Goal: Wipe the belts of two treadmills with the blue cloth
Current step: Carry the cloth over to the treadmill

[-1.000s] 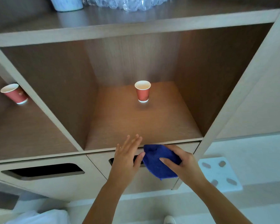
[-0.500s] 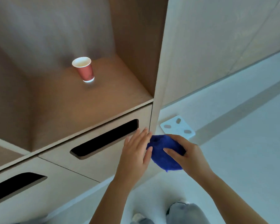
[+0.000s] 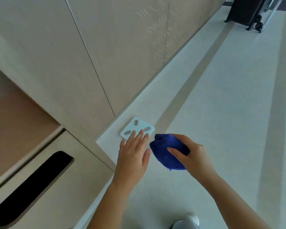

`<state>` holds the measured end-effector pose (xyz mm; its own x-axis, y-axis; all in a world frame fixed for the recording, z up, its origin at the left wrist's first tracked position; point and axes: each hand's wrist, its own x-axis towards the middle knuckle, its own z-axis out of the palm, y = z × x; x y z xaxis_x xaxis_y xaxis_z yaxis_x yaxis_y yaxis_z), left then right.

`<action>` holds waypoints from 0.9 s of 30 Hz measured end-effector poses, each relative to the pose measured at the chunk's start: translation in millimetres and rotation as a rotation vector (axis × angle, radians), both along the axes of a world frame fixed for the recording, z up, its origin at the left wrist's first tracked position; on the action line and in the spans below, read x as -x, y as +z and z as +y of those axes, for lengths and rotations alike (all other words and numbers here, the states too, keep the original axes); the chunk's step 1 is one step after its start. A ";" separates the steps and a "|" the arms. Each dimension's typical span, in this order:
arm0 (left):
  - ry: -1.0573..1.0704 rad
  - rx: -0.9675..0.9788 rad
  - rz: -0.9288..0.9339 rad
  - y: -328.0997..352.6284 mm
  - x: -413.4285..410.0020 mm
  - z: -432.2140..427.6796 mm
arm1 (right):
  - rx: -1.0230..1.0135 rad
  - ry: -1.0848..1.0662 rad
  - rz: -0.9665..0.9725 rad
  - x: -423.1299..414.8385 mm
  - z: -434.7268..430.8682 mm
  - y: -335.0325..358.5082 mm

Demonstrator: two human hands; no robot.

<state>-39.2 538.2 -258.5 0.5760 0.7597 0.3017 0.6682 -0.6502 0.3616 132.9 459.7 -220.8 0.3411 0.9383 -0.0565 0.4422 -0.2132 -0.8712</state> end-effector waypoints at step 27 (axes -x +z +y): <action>-1.070 -0.021 0.093 -15.0 -552.3 -134.2 | -0.014 -1.278 0.048 -380.9 -247.3 -14.3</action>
<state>513.1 404.0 -273.5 0.9604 -0.1579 0.2294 -0.2277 -0.9195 0.3204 513.8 212.4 -235.1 0.9949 -0.0532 -0.0861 -0.1009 -0.4523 -0.8861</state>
